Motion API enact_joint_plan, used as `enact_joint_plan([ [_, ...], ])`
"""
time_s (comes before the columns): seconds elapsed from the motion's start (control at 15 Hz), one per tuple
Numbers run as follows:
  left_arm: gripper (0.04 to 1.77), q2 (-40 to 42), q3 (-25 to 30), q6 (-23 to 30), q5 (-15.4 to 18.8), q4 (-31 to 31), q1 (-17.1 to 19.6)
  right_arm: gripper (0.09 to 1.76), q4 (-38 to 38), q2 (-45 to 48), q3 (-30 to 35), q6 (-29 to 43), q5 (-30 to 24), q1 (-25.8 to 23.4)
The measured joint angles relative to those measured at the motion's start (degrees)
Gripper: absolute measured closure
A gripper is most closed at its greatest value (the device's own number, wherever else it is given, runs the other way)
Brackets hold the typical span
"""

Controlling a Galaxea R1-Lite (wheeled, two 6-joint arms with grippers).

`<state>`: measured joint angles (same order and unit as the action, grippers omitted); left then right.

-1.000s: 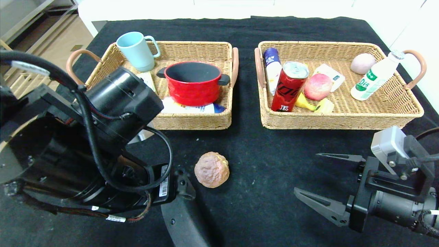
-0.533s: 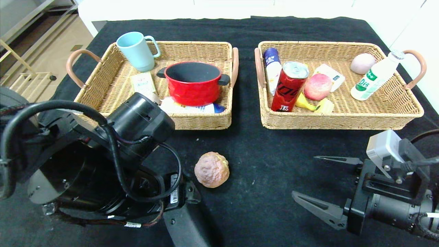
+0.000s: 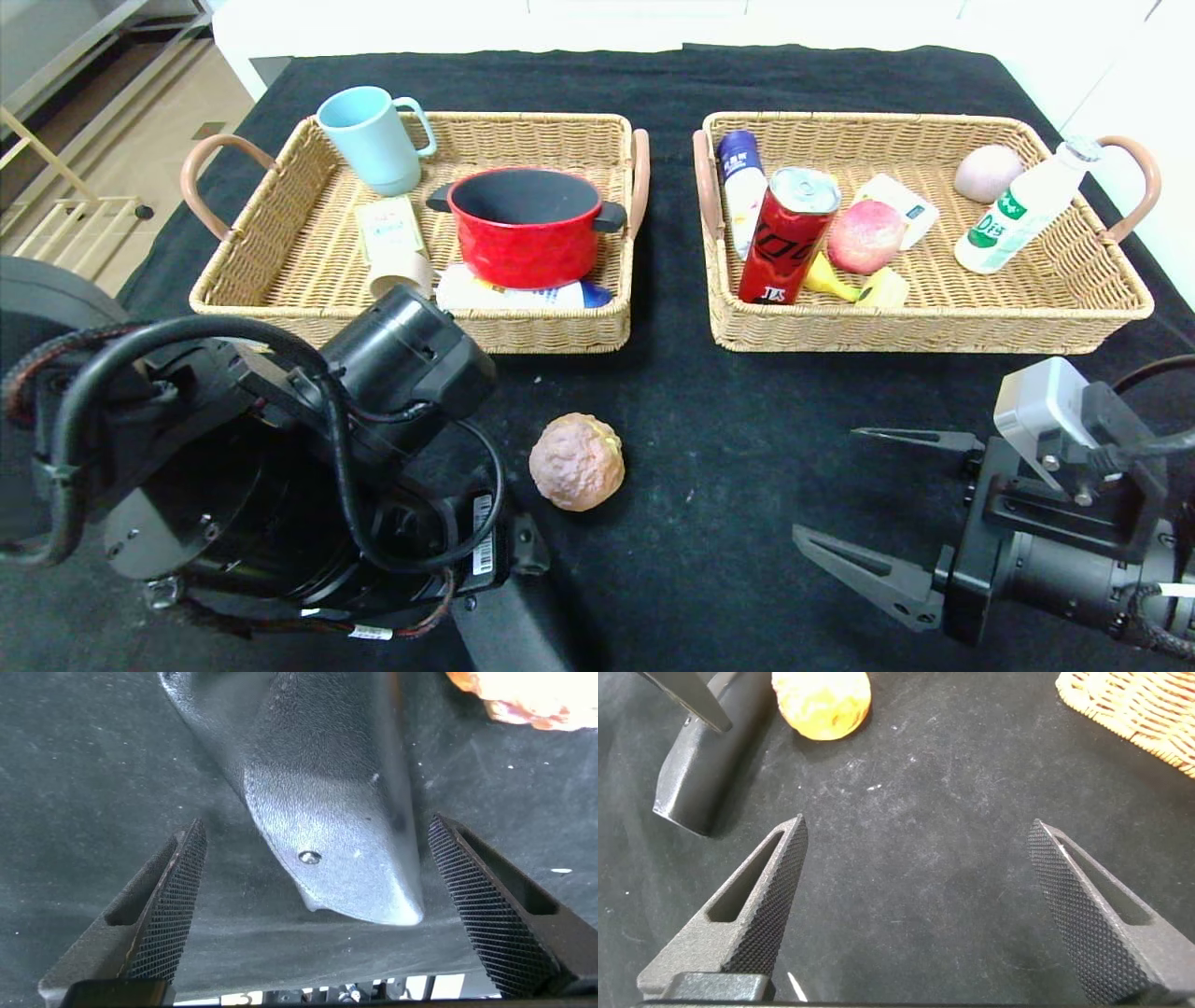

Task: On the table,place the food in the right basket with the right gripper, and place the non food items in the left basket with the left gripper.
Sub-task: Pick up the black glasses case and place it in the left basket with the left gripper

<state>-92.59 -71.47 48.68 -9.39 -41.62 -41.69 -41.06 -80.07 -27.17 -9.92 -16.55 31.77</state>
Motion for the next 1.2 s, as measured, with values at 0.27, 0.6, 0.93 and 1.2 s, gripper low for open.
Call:
enact_joint_plan([
  [0.27,0.09,-0.77,0.01,-0.02,-0.52,0.83,-0.15,0.14,0.00,0.00,0.11,-0.02,0.07,0.26],
  [0.6,0.09,-1.54,0.98,0.85,-0.69,1.29,-0.15,0.14,0.00,-0.02,0.26,0.00,0.07,0.52],
  [0.93,0.09,-2.06,1.57,0.82,-0.50,3.23,-0.15,0.14,0.00,-0.28,0.37,0.00,0.07,0.73],
  [1.2,0.09,-2.78,1.66,0.79,-0.59,3.25,-0.12,0.14,-0.01,-0.44,0.44,-0.02,0.07,0.73],
])
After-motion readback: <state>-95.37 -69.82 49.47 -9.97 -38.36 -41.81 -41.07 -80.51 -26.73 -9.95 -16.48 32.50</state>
